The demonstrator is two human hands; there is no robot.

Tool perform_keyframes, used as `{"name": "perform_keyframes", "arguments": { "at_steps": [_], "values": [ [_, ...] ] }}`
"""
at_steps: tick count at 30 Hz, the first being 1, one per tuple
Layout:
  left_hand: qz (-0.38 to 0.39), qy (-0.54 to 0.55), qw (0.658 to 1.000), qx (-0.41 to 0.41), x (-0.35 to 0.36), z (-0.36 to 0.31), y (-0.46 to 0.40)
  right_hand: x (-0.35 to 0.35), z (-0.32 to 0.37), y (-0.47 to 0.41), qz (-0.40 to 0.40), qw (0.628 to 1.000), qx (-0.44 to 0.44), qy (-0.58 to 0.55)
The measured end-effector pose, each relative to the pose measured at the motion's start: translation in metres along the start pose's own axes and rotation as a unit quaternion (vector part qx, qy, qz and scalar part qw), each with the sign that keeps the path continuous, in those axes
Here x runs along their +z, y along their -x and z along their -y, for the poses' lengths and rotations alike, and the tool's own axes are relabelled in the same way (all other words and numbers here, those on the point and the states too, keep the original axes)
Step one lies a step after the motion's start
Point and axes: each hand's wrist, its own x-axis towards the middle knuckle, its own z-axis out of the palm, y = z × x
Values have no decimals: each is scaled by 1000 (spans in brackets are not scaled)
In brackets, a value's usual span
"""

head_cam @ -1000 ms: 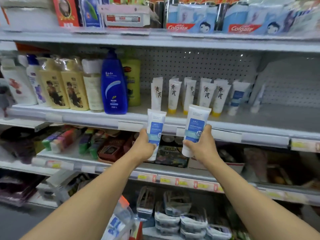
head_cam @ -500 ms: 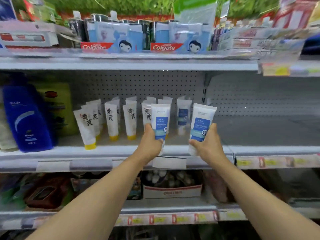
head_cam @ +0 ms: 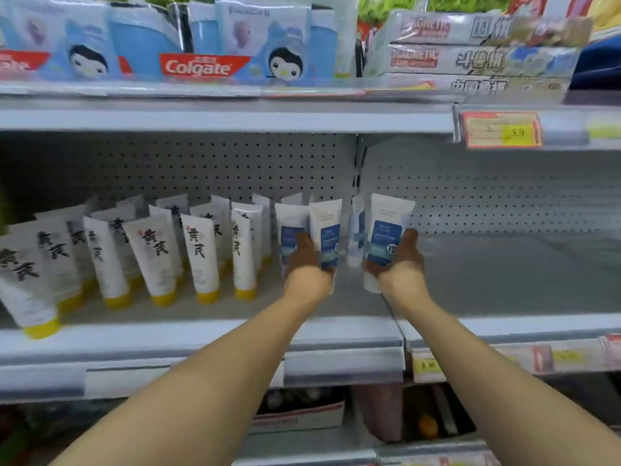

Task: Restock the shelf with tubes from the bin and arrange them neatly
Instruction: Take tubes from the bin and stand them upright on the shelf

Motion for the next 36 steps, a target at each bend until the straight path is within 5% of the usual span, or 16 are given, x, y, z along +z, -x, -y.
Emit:
{"name": "perform_keyframes", "arguments": {
  "at_steps": [13,24,29,36],
  "values": [
    [-103,-31,994,18,48,4,-34,34,-22,-42,8,997,-38,-68],
    [-59,-64,996,-35,47,5,-30,38,-27,-39,48,996,-22,-66],
    [-21,-64,995,-76,42,0,-20,26,-24,-27,97,985,66,124],
    [26,-80,994,-75,13,-4,0,12,-6,14,212,933,15,291]
  ]
}}
